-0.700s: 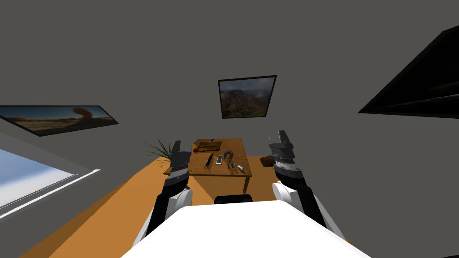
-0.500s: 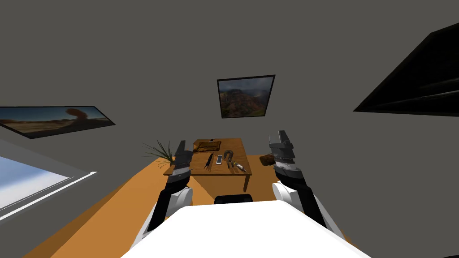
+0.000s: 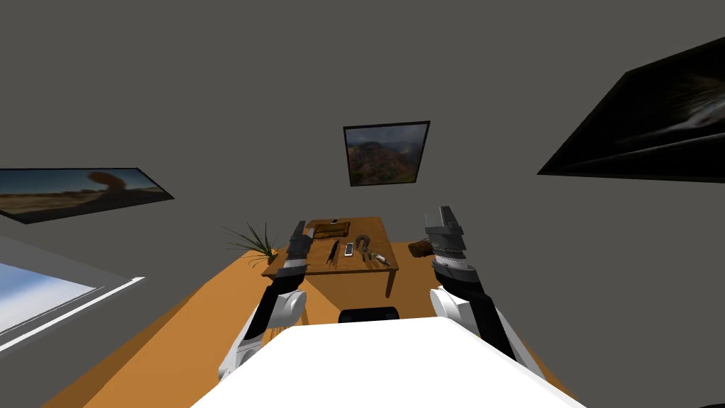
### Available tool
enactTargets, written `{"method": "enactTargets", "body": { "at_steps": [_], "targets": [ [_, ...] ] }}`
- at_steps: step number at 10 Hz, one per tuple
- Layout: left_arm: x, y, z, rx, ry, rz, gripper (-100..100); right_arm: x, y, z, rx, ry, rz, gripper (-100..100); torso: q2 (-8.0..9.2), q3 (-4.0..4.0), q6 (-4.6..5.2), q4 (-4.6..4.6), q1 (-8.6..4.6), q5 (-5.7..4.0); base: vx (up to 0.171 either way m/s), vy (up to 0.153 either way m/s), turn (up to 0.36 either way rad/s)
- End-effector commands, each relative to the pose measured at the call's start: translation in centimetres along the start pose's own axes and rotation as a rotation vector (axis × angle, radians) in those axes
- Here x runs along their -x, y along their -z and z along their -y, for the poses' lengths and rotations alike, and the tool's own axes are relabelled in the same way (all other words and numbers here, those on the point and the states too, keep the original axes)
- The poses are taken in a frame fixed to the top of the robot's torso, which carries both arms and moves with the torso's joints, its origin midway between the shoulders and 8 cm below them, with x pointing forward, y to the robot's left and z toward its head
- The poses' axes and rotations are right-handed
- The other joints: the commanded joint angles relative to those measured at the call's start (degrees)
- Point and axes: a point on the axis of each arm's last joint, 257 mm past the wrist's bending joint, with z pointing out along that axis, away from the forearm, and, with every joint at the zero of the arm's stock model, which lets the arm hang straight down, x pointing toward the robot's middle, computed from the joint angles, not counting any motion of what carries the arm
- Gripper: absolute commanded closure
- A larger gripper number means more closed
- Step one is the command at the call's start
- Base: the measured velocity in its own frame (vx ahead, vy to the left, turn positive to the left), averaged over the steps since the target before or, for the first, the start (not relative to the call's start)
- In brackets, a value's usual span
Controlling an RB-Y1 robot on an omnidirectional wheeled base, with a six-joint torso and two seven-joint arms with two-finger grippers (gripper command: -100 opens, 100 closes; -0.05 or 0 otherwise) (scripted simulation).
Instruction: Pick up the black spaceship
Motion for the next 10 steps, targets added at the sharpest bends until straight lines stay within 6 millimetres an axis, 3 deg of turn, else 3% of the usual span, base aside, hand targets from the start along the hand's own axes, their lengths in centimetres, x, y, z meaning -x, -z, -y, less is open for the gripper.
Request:
{"method": "enactTargets", "body": {
  "at_steps": [1, 2, 4, 6, 8, 9, 10],
  "targets": [
    [-1.0, -0.6, -2.5, 0.059, 0.017, -0.042, -100, 0.0, 0.0, 0.0, 0.000, 0.000, 0.000, 0, 0.00, 0.00, 0.00, 0.00, 0.00, 0.00, -0.102, 0.114, -0.121],
    [-1.0, -0.5, -2.7, 0.063, 0.017, -0.042, -100, 0.0, 0.0, 0.0, 0.000, 0.000, 0.000, 0, 0.07, 0.04, 0.00, 0.02, 0.11, 0.03, -0.078, 0.100, -0.043],
    [-2.3, -1.2, -6.0, 0.146, 0.034, -0.097, -100, 0.0, 0.0, 0.0, 0.000, 0.000, 0.000, 0, 0.00, 0.00, -0.01, 0.00, 0.06, 0.02, -0.083, 0.103, -0.108],
    [-3.0, -1.5, -7.7, 0.191, 0.040, -0.127, -100, 0.0, 0.0, 0.0, 0.000, 0.000, 0.000, 0, 0.16, 0.10, 0.00, 0.04, 0.14, 0.04, -0.112, 0.101, -0.107],
    [-4.2, -1.9, -11.0, 0.278, 0.045, -0.185, -100, 0.0, 0.0, 0.0, 0.000, 0.000, 0.000, 0, 0.00, 0.01, -0.01, 0.00, 0.02, 0.01, -0.079, 0.094, -0.150],
    [-4.3, -1.8, -11.3, 0.288, 0.045, -0.187, -100, 0.0, 0.0, 0.0, 0.000, 0.000, 0.000, 0, 0.00, 0.01, 0.01, 0.00, 0.10, 0.03, -0.067, 0.091, -0.067],
    [-4.8, -1.9, -13.0, 0.336, 0.043, -0.216, -100, 0.0, 0.0, 0.0, 0.000, 0.000, 0.000, 0, -0.04, -0.01, -0.04, 0.00, 0.06, 0.03, -0.067, 0.071, -0.095]
  ]
}}
